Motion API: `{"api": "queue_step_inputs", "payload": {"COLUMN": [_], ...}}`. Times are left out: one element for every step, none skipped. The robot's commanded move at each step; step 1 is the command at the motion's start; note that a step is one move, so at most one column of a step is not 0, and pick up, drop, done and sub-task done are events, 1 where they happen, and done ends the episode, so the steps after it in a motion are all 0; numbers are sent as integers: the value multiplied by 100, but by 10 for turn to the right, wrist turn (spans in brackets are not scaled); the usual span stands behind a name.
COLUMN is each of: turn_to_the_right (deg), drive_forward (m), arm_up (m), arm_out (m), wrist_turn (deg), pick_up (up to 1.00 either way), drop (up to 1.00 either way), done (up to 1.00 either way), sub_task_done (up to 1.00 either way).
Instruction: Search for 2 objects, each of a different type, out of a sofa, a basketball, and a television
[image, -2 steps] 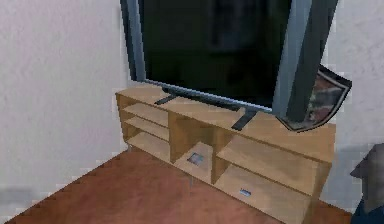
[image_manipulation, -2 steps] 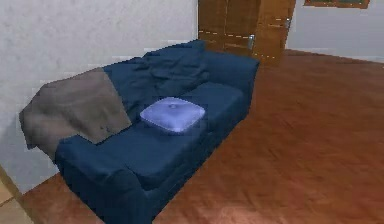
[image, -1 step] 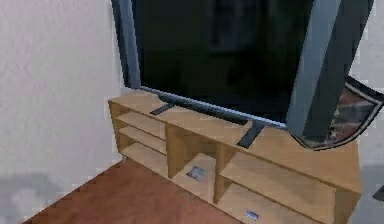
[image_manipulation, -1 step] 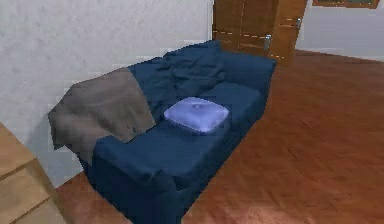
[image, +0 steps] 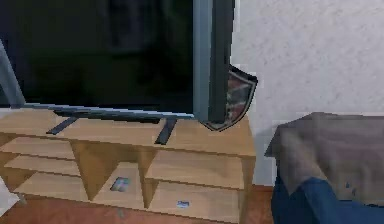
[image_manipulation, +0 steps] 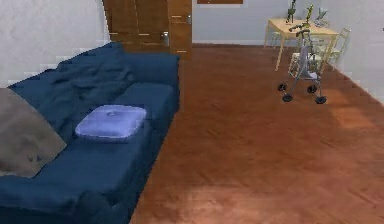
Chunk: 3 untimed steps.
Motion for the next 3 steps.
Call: {"api": "queue_step_inputs", "payload": {"turn_to_the_right": [0, -240, 0], "drive_forward": [20, 0, 0], "arm_up": [0, 0, 0], "arm_out": [0, 0, 0], "wrist_turn": [0, 0, 0], "pick_up": [0, 0, 0], "drop": [0, 0, 0], "done": [0, 0, 100], "sub_task_done": [0, 0, 0]}}
